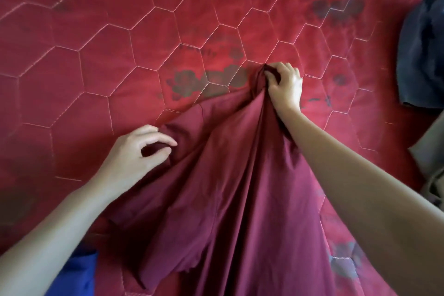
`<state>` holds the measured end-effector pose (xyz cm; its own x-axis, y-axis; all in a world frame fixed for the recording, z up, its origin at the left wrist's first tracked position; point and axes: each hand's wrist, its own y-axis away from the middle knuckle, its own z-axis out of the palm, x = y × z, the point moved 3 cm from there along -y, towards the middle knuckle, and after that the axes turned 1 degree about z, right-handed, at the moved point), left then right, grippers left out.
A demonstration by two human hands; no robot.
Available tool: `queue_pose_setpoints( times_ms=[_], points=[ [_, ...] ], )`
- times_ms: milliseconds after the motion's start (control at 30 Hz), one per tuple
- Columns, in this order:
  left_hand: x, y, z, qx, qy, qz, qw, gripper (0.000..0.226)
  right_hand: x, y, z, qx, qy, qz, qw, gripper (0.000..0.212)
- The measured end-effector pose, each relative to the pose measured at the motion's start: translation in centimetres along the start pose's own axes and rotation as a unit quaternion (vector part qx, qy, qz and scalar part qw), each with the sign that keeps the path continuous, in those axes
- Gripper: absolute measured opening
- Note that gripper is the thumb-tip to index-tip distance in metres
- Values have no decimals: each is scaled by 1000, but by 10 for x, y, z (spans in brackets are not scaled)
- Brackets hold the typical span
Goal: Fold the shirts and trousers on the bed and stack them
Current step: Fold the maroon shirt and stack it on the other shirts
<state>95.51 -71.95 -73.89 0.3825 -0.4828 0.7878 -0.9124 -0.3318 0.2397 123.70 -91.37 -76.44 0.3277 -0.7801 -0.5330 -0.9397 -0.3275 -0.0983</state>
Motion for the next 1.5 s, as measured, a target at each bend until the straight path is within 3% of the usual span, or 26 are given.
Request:
queue_pose_setpoints(
  times_ms=[33,133,267,500,733,1000,1100,1233,1333,1433,1500],
  points=[
    [1,3,2,-21,-20,0,1000,13,0,0,0,2,-3,0,1000,19],
    [1,8,12,-70,-85,-4,994,35,-1,0,-1,3,-8,-3,1000,19],
    [5,5,16,-30,-129,14,991,19,0,-1,1,0,-7,2,1000,19],
    [-10,-7,1,108,-19,-28,994,26,5,-22,5,-4,-14,25,1000,22],
    [-25,-39,-13,175,60,-87,979,18,7,-67,6,-43,-29,71,996,26],
    [-33,-52,-20,190,123,-120,967,14,3,-97,14,-34,-41,121,991,32],
    [-29,-57,-20,203,102,-129,965,14,2,-103,16,-21,3,113,993,39],
    [-23,-58,-22,205,84,-132,966,11,-6,-103,12,-60,104,107,987,53],
    [-20,-57,-24,211,74,-137,965,11,-26,-85,1,-19,175,12,984,46],
    [-17,-52,-23,229,50,-140,962,13,-55,-35,-1,68,127,-143,979,38],
    [-15,-49,-23,244,16,-127,961,15,-68,-2,9,27,99,-188,977,44]
  ],
)
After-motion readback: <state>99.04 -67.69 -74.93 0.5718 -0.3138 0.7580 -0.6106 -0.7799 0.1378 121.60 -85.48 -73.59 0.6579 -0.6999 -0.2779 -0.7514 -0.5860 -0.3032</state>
